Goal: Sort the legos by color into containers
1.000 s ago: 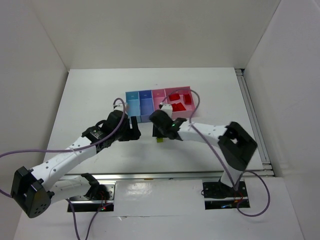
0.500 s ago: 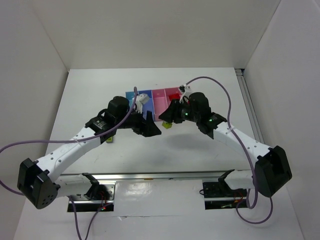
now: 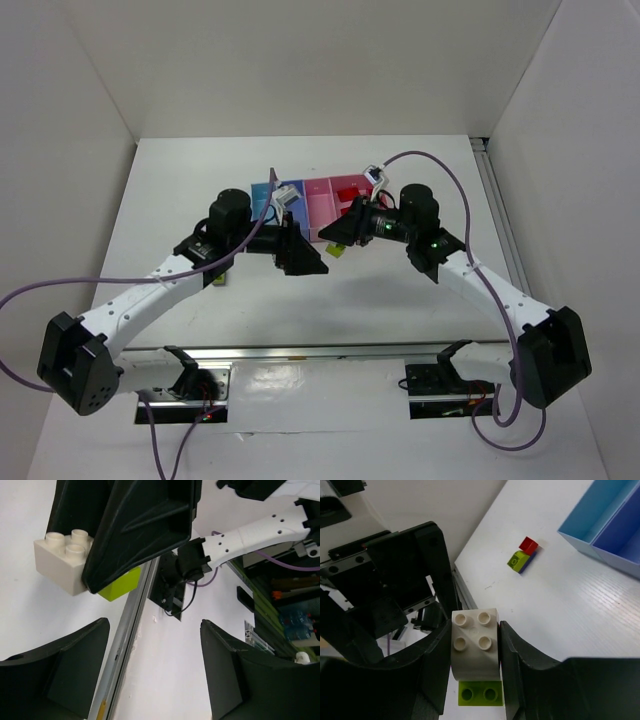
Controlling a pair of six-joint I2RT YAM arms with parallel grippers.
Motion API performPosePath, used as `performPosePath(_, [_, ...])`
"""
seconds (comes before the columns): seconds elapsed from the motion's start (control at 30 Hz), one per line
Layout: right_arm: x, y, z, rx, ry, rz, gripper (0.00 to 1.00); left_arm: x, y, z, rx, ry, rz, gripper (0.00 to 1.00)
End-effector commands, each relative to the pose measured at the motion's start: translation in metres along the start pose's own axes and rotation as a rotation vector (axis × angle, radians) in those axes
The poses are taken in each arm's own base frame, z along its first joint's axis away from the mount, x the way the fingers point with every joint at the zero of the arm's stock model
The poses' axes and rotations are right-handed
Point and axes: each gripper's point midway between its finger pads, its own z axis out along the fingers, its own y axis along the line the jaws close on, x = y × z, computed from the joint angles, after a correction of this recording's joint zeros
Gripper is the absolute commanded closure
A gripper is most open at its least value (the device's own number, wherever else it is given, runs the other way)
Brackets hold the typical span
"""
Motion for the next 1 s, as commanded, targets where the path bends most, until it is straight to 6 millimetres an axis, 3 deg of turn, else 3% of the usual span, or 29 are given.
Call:
performPosePath(0.0, [-0.008,0.034,-0.009,-0.164,-0.014,-0.032,0.74,-0.009,-0.011,0.002,0.105,-0.015,0.054,0.16])
performPosePath(0.1, [-0.008,0.04,-0.007,-0.205,-0.005,-0.028,0.74,-0.005,-0.004,0.007,0.108,0.003,0.036,0.16])
performPosePath(0.33, [-0.007,0.048,-0.01,-0.243,0.005,-0.033,0.74,-0.023,0.002,0.015,0.09,-0.034,0.053,0.17])
performPosePath(0.5, [-0.006,0.045,-0.008,-0.238,0.01,-0.026,0.74,-0.037,-0.007,0.015,0.116,-0.075,0.078,0.17])
performPosePath(0.73, [-0.001,0.045,-0.004,-0.253,0.025,-0.01,0.74,-0.035,-0.013,0.019,0.168,-0.074,0.062,0.25])
performPosePath(0.87, [0.001,0.043,-0.001,-0.249,0.03,-0.004,0.74,-0.034,-0.011,0.022,0.182,-0.073,0.042,0.4])
performPosePath(0.9, [0.001,0.043,-0.001,-0.249,0.03,-0.003,0.74,-0.032,-0.013,0.021,0.194,-0.062,0.034,0.57])
performPosePath(0.97, [0.002,0.04,0.0,-0.232,0.033,0.011,0.74,-0.031,-0.012,0.022,0.201,-0.056,0.035,0.72])
